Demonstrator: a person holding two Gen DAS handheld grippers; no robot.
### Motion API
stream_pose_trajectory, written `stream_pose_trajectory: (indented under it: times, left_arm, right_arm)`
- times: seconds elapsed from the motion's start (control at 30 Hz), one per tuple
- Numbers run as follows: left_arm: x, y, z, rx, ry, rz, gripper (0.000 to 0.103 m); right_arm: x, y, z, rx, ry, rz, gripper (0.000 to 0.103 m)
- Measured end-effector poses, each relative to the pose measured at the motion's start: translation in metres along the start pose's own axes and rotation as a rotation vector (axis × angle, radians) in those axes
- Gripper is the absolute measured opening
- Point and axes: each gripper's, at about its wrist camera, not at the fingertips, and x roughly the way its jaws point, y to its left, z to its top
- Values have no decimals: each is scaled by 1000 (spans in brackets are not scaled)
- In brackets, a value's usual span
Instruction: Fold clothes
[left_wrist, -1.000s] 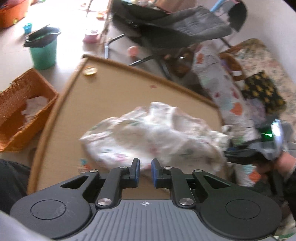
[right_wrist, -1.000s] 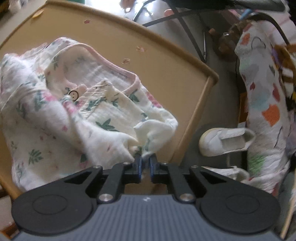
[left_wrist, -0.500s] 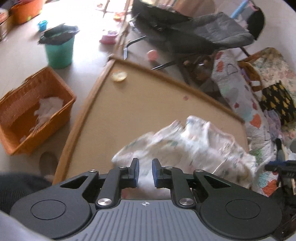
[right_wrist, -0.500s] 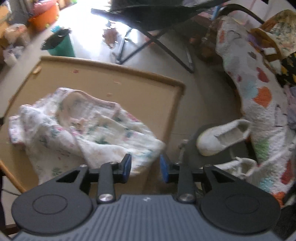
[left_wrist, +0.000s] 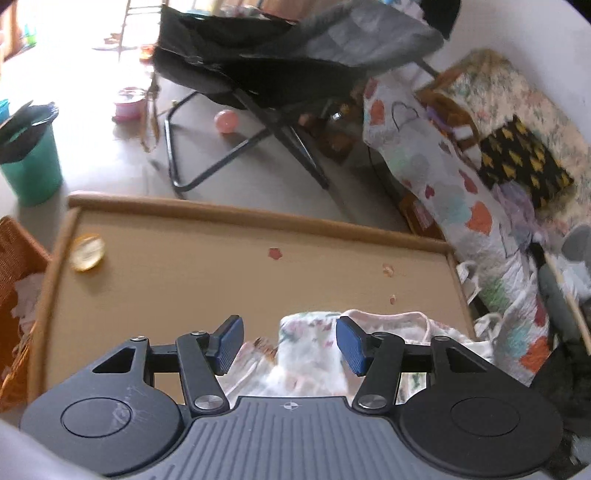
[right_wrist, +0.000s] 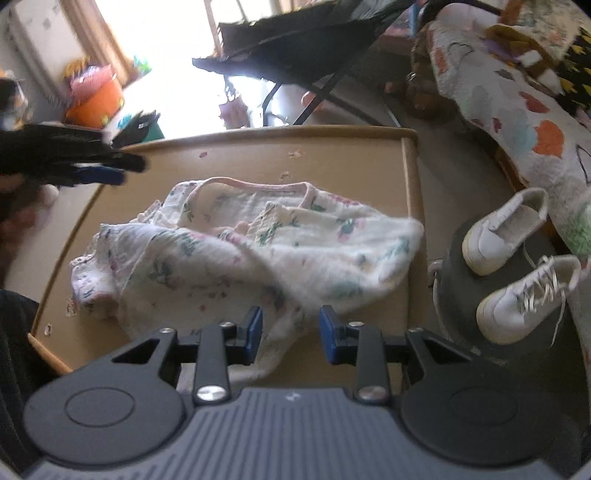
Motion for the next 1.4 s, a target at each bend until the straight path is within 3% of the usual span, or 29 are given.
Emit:
stream_pose_trajectory:
  times: [0.13,0.23,0.3,0.37,0.47,0.73,1.07,1.17,1.27,1.4]
  left_arm:
    - [35,-15,0,55,116,20,53]
    - [48,-21,-3,84,148,57,46]
    - [46,-24,-2,94,132,71,37]
    - [46,-28,-2,101,138,80,16]
    - [42,-32,-5,123,142,78,7]
    - [18,-20,-5,45,45,89,4]
    - [-28,-4,43,81,-106,196,3]
    - [-29,2,57,73,-125,233,4]
    - [-18,14,62,53,-91,235,5]
    - [-10,30,56,15,-84,227,15]
  right_arm:
    - [-12,-3,-22,37,-32,9,33]
    - [-16,-7,-32,48,-39,15,33]
    - [-16,-8,-34,59,-41,29,33]
    - [-14,-7,-34,62,-41,40,33]
    - [-9,-7,-33,69,-40,42,33]
    - [-7,-3,-36,69,-45,27,33]
    - [-7,-3,-38,60,-44,11,33]
    - [-6,-2,-38,50,-39,1,33]
    - [-4,-1,-37,44,-29,-5,33]
    - [-3,5,-37,7,-19,13,33]
